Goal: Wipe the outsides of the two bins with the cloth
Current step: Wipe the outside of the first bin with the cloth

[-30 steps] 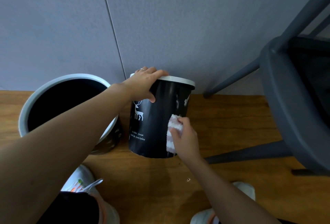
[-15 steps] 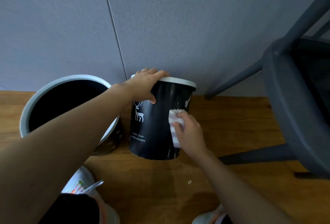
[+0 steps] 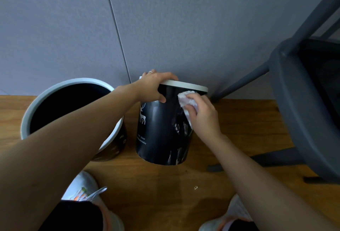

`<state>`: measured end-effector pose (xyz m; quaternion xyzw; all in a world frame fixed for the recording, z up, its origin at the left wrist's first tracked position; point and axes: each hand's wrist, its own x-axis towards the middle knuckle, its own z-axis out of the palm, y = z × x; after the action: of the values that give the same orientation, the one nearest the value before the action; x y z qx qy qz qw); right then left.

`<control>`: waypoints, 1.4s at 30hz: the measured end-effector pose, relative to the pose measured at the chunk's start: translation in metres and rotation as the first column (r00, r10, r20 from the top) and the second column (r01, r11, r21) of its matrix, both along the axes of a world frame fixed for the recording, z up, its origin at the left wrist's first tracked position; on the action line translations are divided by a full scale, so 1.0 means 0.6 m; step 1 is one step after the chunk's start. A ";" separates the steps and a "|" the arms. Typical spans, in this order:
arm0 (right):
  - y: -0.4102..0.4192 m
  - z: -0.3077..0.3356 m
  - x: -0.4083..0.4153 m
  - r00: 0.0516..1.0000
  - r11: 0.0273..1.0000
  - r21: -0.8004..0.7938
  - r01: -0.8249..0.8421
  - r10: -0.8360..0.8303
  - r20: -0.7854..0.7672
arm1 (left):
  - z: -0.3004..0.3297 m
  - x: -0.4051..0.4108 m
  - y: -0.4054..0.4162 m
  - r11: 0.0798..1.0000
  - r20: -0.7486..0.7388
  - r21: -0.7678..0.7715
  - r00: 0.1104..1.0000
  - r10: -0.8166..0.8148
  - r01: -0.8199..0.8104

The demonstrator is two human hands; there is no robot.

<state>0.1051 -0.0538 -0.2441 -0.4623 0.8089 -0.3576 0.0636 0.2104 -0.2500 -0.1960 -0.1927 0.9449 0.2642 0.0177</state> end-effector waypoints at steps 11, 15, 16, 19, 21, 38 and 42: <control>0.041 -0.020 0.029 0.946 0.939 0.256 -0.228 0.276 -0.170 | -0.008 -0.011 0.006 0.967 0.058 -0.229 0.993 -0.105 0.115; 0.044 -0.011 0.026 0.921 0.926 0.266 -0.267 0.327 -0.213 | -0.009 -0.009 0.005 0.967 0.056 -0.226 0.993 -0.108 0.118; 0.032 -0.002 0.018 0.929 0.943 0.229 -0.242 0.293 -0.228 | -0.009 -0.008 0.006 0.967 0.058 -0.227 0.993 -0.105 0.116; -0.010 0.025 -0.008 0.935 0.977 0.161 -0.141 0.185 -0.302 | -0.010 -0.005 0.006 0.967 0.054 -0.230 0.993 -0.103 0.113; -0.026 0.033 -0.012 0.922 0.976 0.176 -0.130 0.184 -0.341 | -0.010 -0.003 0.004 0.967 0.046 -0.228 0.993 -0.104 0.112; 0.018 -0.015 0.038 0.927 0.966 0.164 -0.199 0.240 -0.287 | -0.019 -0.002 -0.002 0.973 0.052 -0.212 0.995 -0.080 0.089; 0.070 -0.055 0.090 0.870 0.872 0.371 -0.319 0.425 -0.251 | -0.022 -0.003 -0.004 0.974 0.042 -0.205 0.996 -0.084 0.091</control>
<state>0.1592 -0.0118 -0.2774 -0.6472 0.7489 -0.1226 0.0718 0.2086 -0.2525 -0.2089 -0.1562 0.9743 0.1602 0.0246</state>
